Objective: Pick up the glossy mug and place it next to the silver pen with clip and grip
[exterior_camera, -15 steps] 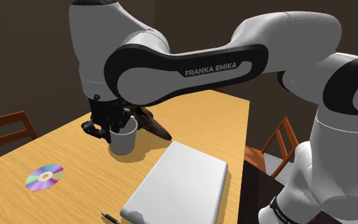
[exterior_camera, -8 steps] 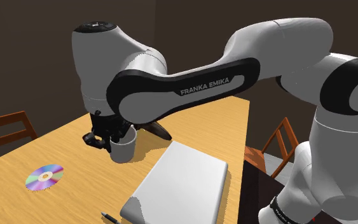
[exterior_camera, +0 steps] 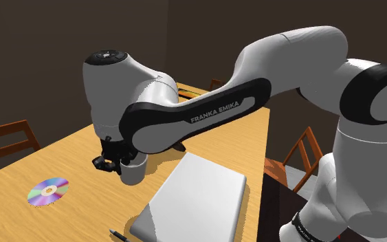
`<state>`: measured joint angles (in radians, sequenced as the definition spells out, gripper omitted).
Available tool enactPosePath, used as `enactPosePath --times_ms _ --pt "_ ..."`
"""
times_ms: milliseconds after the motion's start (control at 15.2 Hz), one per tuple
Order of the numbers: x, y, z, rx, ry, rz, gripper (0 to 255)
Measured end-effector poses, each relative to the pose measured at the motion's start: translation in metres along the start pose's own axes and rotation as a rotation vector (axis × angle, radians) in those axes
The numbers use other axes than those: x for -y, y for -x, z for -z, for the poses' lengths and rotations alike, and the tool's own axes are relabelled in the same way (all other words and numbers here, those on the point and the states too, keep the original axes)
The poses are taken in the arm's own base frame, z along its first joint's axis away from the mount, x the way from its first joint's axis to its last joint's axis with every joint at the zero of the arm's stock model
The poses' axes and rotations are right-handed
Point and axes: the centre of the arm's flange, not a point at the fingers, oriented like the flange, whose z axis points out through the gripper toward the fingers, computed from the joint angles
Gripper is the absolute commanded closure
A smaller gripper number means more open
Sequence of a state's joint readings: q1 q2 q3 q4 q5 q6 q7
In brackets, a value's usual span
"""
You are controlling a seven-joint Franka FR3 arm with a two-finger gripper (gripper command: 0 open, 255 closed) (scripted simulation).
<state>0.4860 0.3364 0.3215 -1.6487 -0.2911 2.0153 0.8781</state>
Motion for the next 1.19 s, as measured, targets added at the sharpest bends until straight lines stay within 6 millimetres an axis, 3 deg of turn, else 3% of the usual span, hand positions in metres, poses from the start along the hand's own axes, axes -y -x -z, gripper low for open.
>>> enactPosePath --times_ms 858,1188 --pt "0.005 0.011 -0.066 0.000 0.000 0.000 255" --pt "0.006 0.011 -0.072 0.000 0.000 0.000 255"
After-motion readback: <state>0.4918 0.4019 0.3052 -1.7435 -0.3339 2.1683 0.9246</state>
